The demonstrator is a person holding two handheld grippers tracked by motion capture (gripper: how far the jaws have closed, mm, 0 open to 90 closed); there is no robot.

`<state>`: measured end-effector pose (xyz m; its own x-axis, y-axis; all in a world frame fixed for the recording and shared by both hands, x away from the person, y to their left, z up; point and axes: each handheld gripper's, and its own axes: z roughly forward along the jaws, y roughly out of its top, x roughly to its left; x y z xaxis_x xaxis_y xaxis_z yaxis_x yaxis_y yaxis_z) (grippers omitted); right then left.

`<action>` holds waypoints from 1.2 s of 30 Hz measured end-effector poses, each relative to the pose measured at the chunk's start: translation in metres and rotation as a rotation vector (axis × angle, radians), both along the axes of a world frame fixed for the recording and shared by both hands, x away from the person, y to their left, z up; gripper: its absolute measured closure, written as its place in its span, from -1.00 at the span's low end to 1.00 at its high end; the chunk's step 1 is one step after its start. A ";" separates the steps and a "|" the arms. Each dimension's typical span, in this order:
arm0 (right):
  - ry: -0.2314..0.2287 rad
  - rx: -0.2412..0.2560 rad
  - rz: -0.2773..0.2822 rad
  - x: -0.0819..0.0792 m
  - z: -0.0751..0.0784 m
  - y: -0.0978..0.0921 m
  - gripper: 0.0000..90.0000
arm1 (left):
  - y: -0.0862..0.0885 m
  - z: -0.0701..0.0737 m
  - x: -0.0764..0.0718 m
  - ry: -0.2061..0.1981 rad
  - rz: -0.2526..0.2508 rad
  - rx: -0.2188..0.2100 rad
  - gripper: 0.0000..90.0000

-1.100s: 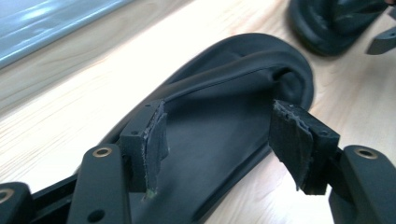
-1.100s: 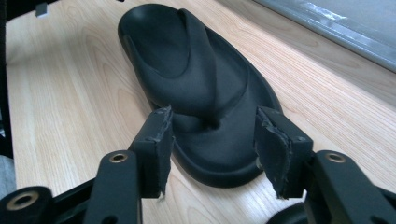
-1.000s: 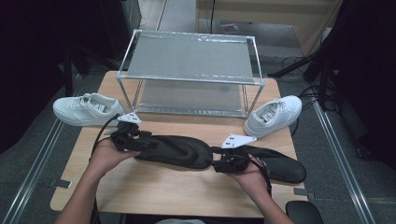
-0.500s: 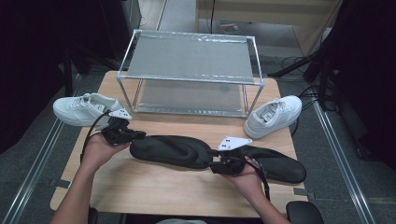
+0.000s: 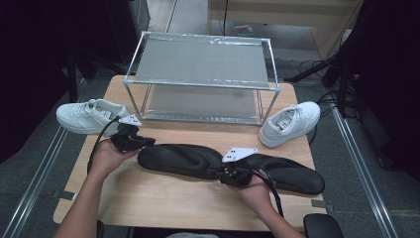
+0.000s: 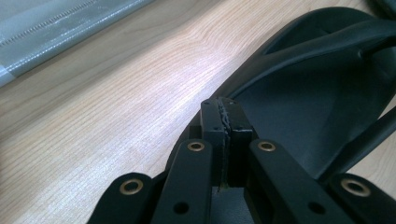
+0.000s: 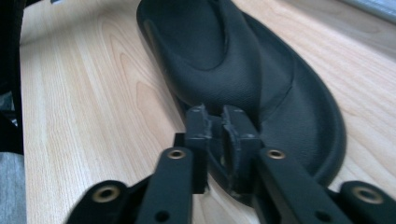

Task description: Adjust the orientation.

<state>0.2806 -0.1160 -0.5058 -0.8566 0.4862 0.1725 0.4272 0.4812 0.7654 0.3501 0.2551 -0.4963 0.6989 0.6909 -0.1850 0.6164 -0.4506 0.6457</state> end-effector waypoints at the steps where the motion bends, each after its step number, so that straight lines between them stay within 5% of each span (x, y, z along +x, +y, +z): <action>1: 0.000 -0.004 0.008 0.000 -0.001 0.001 0.88 | 0.000 -0.002 0.001 0.003 0.006 0.002 1.00; 14: 0.054 -0.057 0.047 -0.004 -0.017 0.018 1.00 | 0.005 -0.018 0.016 0.009 0.029 0.034 1.00; 36: 0.071 -0.090 -0.006 0.010 -0.024 0.014 1.00 | 0.007 -0.019 0.006 0.020 0.016 0.046 1.00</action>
